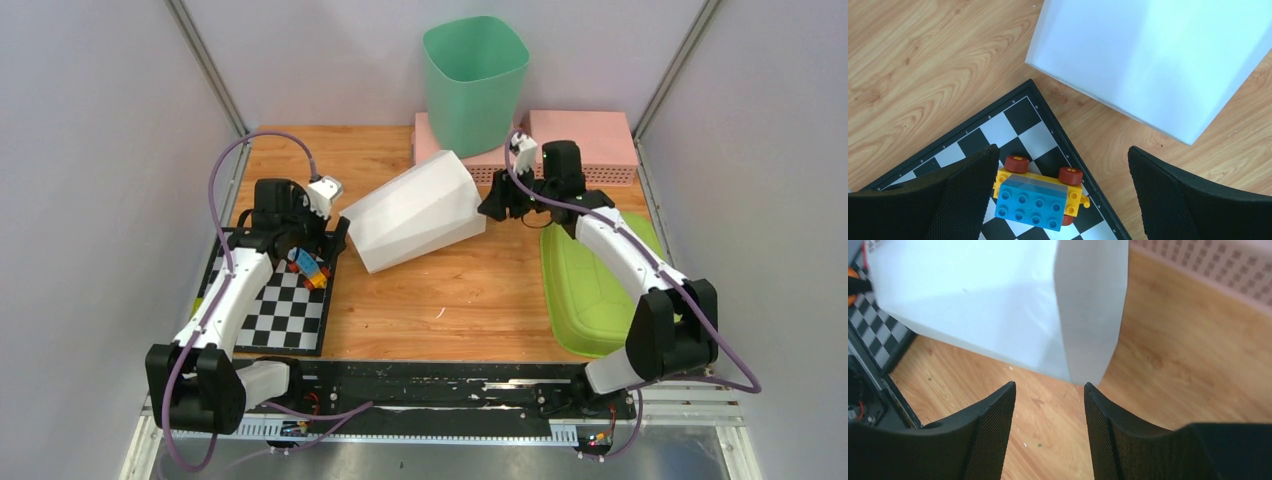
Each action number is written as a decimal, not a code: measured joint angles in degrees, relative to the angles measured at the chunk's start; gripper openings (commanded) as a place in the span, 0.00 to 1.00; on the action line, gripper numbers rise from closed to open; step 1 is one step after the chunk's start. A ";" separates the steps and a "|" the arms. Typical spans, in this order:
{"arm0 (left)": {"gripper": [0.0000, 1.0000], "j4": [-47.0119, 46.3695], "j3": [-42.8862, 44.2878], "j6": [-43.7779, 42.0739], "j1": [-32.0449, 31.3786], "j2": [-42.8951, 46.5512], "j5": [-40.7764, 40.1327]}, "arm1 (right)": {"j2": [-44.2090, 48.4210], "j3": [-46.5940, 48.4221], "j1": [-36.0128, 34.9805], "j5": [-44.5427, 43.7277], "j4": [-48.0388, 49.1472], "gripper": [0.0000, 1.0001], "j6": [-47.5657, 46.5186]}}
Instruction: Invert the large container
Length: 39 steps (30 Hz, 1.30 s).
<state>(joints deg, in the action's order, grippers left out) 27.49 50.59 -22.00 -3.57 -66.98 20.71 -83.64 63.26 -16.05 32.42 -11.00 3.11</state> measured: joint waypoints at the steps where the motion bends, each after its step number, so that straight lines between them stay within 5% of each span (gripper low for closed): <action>1: 1.00 0.00 0.15 0.13 0.00 0.00 -0.04 | 0.26 1.55 0.00 0.35 -0.07 0.57 0.20; 7: 1.00 -0.31 1.77 1.44 -0.02 0.00 -1.55 | -0.70 12.79 0.04 2.21 0.70 0.59 2.91; 16: 1.00 -1.92 2.03 3.93 -0.04 -0.35 -9.62 | -14.38 25.70 0.07 4.35 1.84 0.59 9.09; 24: 1.00 -3.17 2.05 6.34 -0.04 -3.65 -10.62 | -17.92 24.76 0.04 6.21 1.11 0.59 12.11; 39: 1.00 -5.60 2.05 12.87 -0.02 -8.85 -0.11 | -17.33 19.76 0.04 11.50 0.59 0.51 15.21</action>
<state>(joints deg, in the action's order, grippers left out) 21.89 52.64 -9.13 -3.60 -75.83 20.60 -100.97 83.02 -16.01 43.92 -10.41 18.33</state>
